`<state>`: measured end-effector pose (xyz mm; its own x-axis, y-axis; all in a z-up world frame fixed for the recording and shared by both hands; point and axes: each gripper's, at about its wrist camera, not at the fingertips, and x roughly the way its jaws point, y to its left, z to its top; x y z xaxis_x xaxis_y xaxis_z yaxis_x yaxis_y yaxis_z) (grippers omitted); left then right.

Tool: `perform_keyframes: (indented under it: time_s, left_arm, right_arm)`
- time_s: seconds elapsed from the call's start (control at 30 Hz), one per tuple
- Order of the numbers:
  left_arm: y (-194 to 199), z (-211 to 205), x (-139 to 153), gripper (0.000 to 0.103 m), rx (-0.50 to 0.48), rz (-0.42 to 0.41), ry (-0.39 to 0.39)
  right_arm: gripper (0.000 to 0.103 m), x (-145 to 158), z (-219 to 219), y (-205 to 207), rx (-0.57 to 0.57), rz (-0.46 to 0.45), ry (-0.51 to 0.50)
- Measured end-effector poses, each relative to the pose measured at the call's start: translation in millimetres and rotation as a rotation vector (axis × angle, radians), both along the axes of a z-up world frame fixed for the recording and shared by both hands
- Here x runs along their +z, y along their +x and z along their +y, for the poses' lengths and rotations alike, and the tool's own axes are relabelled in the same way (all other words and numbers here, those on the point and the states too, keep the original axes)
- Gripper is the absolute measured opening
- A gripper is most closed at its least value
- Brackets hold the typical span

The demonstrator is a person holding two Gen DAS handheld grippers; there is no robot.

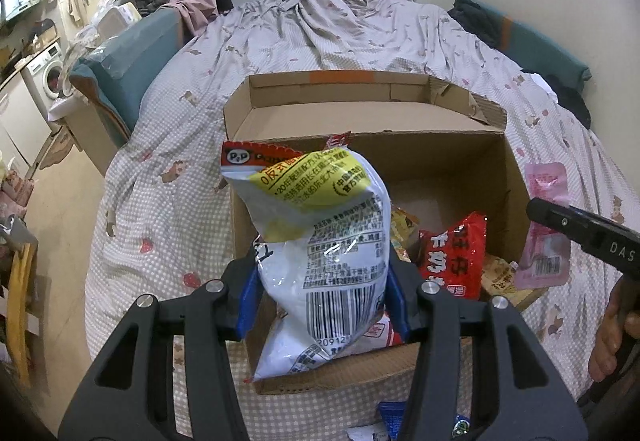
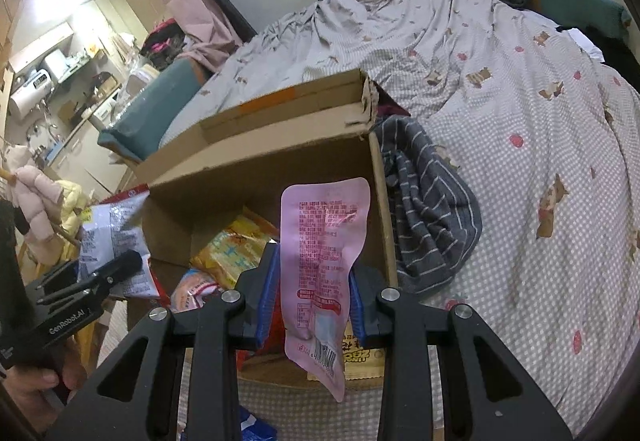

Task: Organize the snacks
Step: 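Open the right tool to drop the pink packet while the left tool releases the chips bag into the box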

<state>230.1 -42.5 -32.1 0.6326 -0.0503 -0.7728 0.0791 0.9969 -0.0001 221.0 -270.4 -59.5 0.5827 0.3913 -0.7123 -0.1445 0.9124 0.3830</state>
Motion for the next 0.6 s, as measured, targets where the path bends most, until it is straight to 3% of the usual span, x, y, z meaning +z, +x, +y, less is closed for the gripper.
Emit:
perform_keyframes:
  time_s: [0.4, 0.6]
  left_arm:
    - [-1.0, -1.4, -2.8, 0.05, 0.001, 0.0, 0.009]
    - [-1.0, 0.8, -2.8, 0.05, 0.007, 0.002, 0.013]
  right_arm:
    - [0.036, -4.6, 3.6, -0.3, -0.011, 0.011, -0.002]
    - [0.043, -2.6, -1.3, -1.5, -0.025, 0.002, 0.023]
